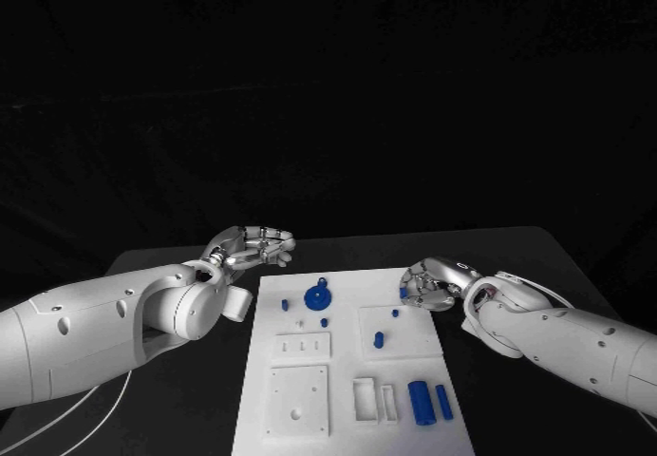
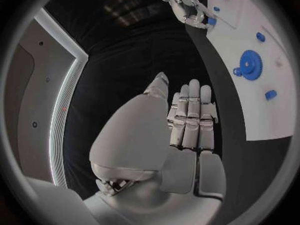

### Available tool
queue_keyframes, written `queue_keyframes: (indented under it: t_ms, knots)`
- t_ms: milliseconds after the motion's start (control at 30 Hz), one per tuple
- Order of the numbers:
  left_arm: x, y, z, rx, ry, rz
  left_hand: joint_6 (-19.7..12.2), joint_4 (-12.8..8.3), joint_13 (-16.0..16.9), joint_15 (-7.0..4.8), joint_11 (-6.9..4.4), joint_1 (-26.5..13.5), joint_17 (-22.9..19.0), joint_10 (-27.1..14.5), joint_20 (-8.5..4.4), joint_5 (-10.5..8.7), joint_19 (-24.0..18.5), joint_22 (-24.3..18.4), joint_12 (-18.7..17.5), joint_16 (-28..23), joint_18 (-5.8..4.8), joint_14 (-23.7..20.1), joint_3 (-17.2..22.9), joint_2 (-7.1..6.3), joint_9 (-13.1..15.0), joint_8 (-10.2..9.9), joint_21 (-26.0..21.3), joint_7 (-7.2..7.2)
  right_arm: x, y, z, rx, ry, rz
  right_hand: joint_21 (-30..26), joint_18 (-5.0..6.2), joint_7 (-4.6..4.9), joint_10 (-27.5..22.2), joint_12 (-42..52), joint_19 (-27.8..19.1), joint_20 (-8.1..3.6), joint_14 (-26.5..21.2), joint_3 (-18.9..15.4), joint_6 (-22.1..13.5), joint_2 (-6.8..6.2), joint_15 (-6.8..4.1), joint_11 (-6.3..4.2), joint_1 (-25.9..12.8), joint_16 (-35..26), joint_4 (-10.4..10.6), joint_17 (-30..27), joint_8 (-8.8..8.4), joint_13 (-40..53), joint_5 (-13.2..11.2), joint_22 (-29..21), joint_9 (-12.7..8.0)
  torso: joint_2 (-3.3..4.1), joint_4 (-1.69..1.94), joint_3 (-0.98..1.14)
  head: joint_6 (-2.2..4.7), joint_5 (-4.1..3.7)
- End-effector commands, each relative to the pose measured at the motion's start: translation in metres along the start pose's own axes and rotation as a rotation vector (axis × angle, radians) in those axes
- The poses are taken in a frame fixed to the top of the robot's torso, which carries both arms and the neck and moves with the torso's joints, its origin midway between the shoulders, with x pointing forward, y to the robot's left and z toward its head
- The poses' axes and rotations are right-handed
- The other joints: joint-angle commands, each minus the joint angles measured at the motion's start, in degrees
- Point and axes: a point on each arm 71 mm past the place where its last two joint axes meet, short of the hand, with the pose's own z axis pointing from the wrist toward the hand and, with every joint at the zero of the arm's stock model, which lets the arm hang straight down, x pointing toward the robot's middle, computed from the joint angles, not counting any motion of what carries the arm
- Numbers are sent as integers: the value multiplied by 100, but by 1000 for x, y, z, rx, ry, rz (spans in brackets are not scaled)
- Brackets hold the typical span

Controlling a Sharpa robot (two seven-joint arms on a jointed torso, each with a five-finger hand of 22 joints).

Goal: Assemble the parts on the task board

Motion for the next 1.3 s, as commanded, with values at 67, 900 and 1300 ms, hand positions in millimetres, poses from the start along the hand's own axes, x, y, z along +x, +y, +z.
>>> queue_keyframes:
  t_ms: [67,900,1300]
  knots:
    - [2,-2,0,19,0,9,19,-1,1,20,-10,5,14,-13,16,-12,-42,97,7,-44,87,-4,-14,12,7,-14,21,4,1,1,0,35,-26,34,31,670,71,-4,18,-7,-13,-8,63,170,5,-61,-61,-67,-31,35,8,43,-6,-15,88,7,3,-2,1,-5,2]
    - [29,16,11,-229,221,85,926,-18,1502,-792,-838,-917,1287,1696,-755,175,664,148,1642,1982,49,842,-134,198,250,38,1667,-483,-45,55,18,7,-81,-50,59,670,22,15,28,40,-51,13,227,284,61,-110,-110,-119,-25,28,42,68,15,109,85,56,-88,-68,10,105,168]
    - [45,22,9,-325,282,175,1000,11,2520,-1086,-948,-1722,1476,1519,-1037,4,801,136,2872,2832,59,1011,79,199,303,-117,2362,-579,-34,109,17,-64,-44,-93,60,670,20,14,31,45,-55,15,251,293,40,-111,-112,-144,-24,36,50,66,22,101,84,63,-166,-81,7,54,270]
